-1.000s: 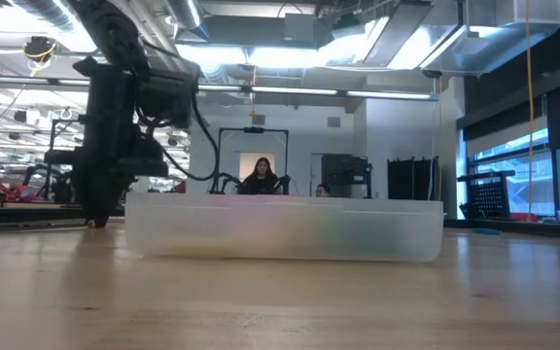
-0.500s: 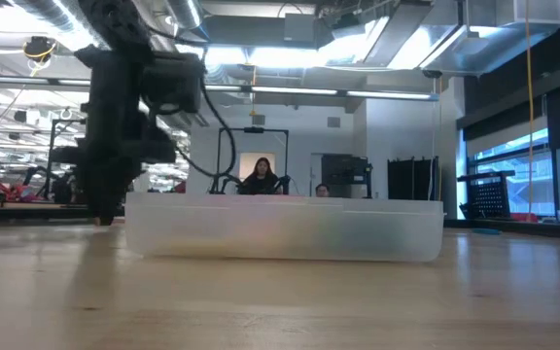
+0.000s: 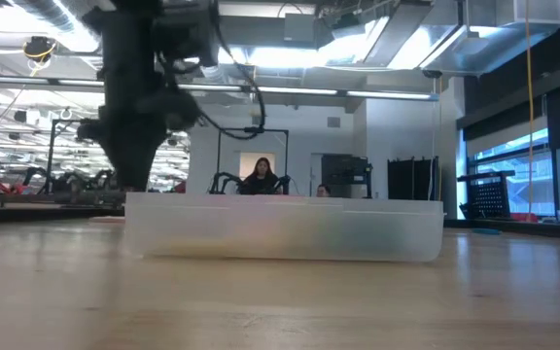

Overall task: Pack school essentials
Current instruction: Put the top black pencil into the pink supply box

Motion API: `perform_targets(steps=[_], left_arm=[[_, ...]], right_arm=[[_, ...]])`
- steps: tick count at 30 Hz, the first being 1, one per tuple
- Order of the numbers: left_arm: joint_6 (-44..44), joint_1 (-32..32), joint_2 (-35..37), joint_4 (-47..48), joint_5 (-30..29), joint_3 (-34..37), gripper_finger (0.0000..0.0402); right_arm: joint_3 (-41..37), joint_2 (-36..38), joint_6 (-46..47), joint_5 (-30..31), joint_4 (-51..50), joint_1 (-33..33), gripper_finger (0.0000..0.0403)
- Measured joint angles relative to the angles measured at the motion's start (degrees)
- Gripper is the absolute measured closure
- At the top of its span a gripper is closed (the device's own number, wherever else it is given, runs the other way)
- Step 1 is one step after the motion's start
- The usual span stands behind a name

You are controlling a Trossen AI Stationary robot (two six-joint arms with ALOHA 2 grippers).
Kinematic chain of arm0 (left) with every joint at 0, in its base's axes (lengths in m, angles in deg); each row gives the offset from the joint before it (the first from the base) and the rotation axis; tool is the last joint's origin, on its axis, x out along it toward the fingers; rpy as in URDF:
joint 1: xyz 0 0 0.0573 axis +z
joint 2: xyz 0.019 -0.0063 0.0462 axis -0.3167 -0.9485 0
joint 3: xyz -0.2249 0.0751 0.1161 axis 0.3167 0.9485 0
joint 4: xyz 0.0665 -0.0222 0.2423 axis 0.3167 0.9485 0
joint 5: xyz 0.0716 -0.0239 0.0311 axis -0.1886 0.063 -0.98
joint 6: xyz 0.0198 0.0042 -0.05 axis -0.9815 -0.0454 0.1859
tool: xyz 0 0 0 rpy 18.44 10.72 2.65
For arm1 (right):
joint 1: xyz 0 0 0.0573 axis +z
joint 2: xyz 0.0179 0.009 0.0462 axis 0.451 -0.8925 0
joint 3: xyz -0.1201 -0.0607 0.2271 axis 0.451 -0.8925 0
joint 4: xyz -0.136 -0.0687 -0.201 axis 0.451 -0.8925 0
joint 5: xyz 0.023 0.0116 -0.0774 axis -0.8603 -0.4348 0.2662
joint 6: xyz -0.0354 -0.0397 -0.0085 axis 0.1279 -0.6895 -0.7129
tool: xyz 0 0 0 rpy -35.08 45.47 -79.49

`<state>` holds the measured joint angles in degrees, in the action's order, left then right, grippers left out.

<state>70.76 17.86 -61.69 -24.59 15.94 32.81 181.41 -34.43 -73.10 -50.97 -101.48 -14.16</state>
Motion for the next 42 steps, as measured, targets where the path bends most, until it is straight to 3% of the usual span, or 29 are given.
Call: perform_targets(steps=[6,14,22,28,38,42], left_arm=[[-1.0,-4.0,0.1,3.7,-0.9,-7.0,0.0387],[-12.6,-9.8,0.1,2.0,-4.1,-14.8,0.0387],[-24.2,-12.2,0.0,-10.1,-5.6,-15.0,0.0387],[-31.5,-12.3,0.0,-20.4,-4.7,-15.0,0.0387],[-36.3,-13.4,-0.1,-29.8,-5.2,-15.0,0.0387],[-36.6,-14.4,-1.9,-31.3,-6.4,-15.1,0.0387]], right_arm=[[0.0,0.0,-0.2,0.0,-0.6,0.0,0.027],[0.0,0.0,-0.1,0.1,-0.9,0.0,0.027],[0.0,0.9,0.2,0.3,-1.6,0.0,0.027],[0.0,2.8,0.3,3.7,-1.5,0.0,0.027],[0.0,3.0,0.1,4.9,-1.5,0.0,0.027],[0.0,3.0,0.2,8.8,-1.9,0.0,0.027]])
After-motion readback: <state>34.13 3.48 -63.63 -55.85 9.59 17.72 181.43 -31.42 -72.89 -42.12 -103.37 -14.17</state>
